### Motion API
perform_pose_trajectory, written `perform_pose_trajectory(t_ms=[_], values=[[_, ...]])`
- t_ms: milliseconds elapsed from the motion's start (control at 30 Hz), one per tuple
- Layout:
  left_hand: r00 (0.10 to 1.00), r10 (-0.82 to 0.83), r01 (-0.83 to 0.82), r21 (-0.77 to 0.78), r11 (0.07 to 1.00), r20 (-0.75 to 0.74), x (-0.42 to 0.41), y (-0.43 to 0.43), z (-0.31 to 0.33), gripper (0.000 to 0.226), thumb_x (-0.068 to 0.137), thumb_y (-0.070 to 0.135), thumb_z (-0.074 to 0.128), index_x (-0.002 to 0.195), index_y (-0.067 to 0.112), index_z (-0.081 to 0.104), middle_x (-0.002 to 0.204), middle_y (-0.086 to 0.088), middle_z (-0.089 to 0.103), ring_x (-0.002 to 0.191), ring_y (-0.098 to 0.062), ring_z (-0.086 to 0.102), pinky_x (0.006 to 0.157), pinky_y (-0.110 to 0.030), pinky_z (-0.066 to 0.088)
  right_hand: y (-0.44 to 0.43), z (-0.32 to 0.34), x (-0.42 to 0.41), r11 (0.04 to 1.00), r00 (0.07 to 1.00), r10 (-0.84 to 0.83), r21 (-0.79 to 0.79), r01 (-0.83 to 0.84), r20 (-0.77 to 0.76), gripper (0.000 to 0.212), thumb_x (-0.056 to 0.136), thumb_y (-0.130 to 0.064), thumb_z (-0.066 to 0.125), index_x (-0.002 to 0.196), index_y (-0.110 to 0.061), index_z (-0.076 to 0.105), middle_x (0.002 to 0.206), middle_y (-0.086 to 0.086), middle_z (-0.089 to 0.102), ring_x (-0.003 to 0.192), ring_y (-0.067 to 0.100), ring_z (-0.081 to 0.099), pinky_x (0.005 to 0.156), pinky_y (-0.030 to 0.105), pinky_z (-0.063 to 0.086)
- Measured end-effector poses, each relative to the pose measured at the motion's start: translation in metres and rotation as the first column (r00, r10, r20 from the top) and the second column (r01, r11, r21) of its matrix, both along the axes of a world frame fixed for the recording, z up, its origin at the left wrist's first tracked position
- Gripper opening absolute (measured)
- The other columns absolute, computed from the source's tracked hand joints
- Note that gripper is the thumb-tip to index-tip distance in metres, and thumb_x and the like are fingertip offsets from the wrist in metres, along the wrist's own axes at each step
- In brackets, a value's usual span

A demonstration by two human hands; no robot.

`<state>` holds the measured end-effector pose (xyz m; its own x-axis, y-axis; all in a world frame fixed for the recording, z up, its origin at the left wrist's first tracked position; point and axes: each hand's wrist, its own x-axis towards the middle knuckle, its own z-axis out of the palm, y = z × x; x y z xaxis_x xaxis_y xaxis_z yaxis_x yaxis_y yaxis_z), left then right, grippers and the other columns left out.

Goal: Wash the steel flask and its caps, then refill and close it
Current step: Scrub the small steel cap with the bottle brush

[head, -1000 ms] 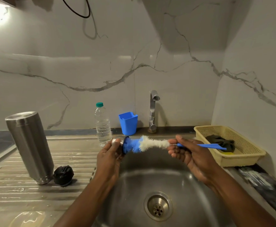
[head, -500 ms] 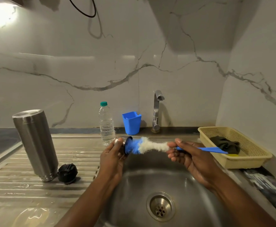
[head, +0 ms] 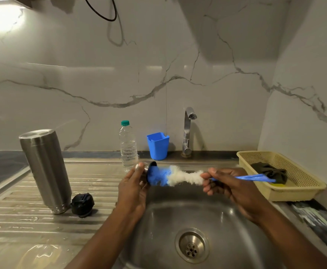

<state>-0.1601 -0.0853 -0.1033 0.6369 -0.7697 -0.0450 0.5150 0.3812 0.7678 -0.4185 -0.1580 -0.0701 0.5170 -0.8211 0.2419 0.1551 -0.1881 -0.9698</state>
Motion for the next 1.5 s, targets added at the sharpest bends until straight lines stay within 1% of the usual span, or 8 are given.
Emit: perform_pose_trajectory(t_ms=[167, 367, 633, 767, 1000, 1267, 1400, 1500], values=[[0.999, 0.017, -0.017, -0.004, 1.000, -0.029, 0.004, -0.003, 0.003, 0.012, 0.101, 0.017, 0.065, 0.102, 0.008, 0.072, 0.081, -0.005, 0.075, 0.084, -0.019, 0.072, 0.082, -0.035, 0.061, -0.003, 0.002, -0.003, 0.998, 1.000, -0.009, -0.057, 0.008, -0.015, 0.031, 0.095, -0.028, 0.062, 0.101, -0.004, 0.082, 0.093, 0.024, 0.077, 0.086, 0.036, 0.074, 0.079, 0.040, 0.061], [1.000, 0.002, -0.001, 0.028, 1.000, -0.029, -0.001, -0.001, 0.000, 0.012, 0.101, 0.017, 0.065, 0.100, 0.007, 0.072, 0.086, -0.010, 0.073, 0.091, -0.026, 0.069, 0.097, -0.047, 0.056, -0.001, -0.005, 0.002, 0.987, 0.994, -0.037, -0.157, 0.020, -0.102, 0.027, 0.101, -0.023, 0.060, 0.104, -0.007, 0.081, 0.092, 0.017, 0.079, 0.089, 0.036, 0.075, 0.081, 0.040, 0.063], [0.999, -0.006, 0.007, 0.043, 0.999, -0.039, -0.005, -0.001, 0.000, 0.012, 0.101, 0.017, 0.065, 0.100, 0.007, 0.072, 0.088, -0.010, 0.075, 0.089, -0.025, 0.072, 0.090, -0.043, 0.059, -0.003, -0.007, 0.003, 0.980, 0.994, -0.068, -0.194, 0.049, -0.089, 0.026, 0.101, -0.021, 0.060, 0.104, -0.006, 0.081, 0.090, 0.016, 0.079, 0.086, 0.034, 0.076, 0.080, 0.039, 0.064], [0.999, 0.010, -0.009, 0.019, 1.000, -0.040, -0.001, -0.002, 0.004, 0.011, 0.100, 0.018, 0.067, 0.098, 0.008, 0.072, 0.077, -0.005, 0.076, 0.087, -0.022, 0.073, 0.084, -0.040, 0.061, -0.011, -0.003, -0.010, 0.979, 0.992, -0.120, -0.172, 0.113, -0.031, 0.026, 0.101, -0.021, 0.060, 0.103, -0.006, 0.081, 0.088, 0.017, 0.078, 0.086, 0.036, 0.076, 0.082, 0.044, 0.064], [0.999, -0.006, 0.009, 0.048, 0.999, -0.054, 0.004, -0.003, -0.001, 0.014, 0.099, 0.019, 0.069, 0.100, 0.006, 0.072, 0.094, -0.013, 0.072, 0.095, -0.028, 0.071, 0.094, -0.046, 0.058, -0.006, -0.009, 0.002, 0.975, 0.992, -0.107, -0.203, 0.093, -0.061, 0.024, 0.102, -0.021, 0.062, 0.107, -0.009, 0.081, 0.092, 0.015, 0.079, 0.089, 0.033, 0.076, 0.088, 0.050, 0.062], [1.000, 0.001, 0.001, 0.095, 0.996, -0.029, 0.000, -0.003, -0.005, 0.015, 0.100, 0.017, 0.068, 0.107, 0.005, 0.072, 0.094, -0.013, 0.074, 0.092, -0.025, 0.073, 0.076, -0.037, 0.060, 0.003, -0.009, 0.013, 0.977, 0.995, -0.099, -0.187, 0.098, 0.005, 0.025, 0.101, -0.022, 0.061, 0.105, -0.007, 0.081, 0.092, 0.017, 0.079, 0.089, 0.036, 0.076, 0.086, 0.050, 0.062], [0.999, 0.032, -0.030, 0.059, 0.998, -0.029, 0.005, -0.004, 0.001, 0.013, 0.100, 0.019, 0.068, 0.098, 0.007, 0.072, 0.089, -0.011, 0.072, 0.090, -0.025, 0.071, 0.084, -0.041, 0.061, -0.003, 0.005, 0.000, 0.981, 0.983, -0.137, -0.119, 0.151, 0.120, 0.026, 0.100, -0.025, 0.062, 0.102, -0.007, 0.082, 0.092, 0.021, 0.078, 0.088, 0.040, 0.075, 0.084, 0.048, 0.062], [0.999, -0.002, 0.005, 0.080, 0.997, -0.038, 0.000, -0.005, -0.003, 0.013, 0.100, 0.018, 0.068, 0.100, 0.006, 0.072, 0.090, -0.012, 0.072, 0.090, -0.027, 0.071, 0.084, -0.042, 0.060, 0.004, -0.001, 0.008, 0.981, 0.994, -0.094, -0.167, 0.101, 0.051, 0.025, 0.100, -0.023, 0.062, 0.105, -0.007, 0.081, 0.094, 0.018, 0.078, 0.090, 0.036, 0.076, 0.088, 0.052, 0.061]])
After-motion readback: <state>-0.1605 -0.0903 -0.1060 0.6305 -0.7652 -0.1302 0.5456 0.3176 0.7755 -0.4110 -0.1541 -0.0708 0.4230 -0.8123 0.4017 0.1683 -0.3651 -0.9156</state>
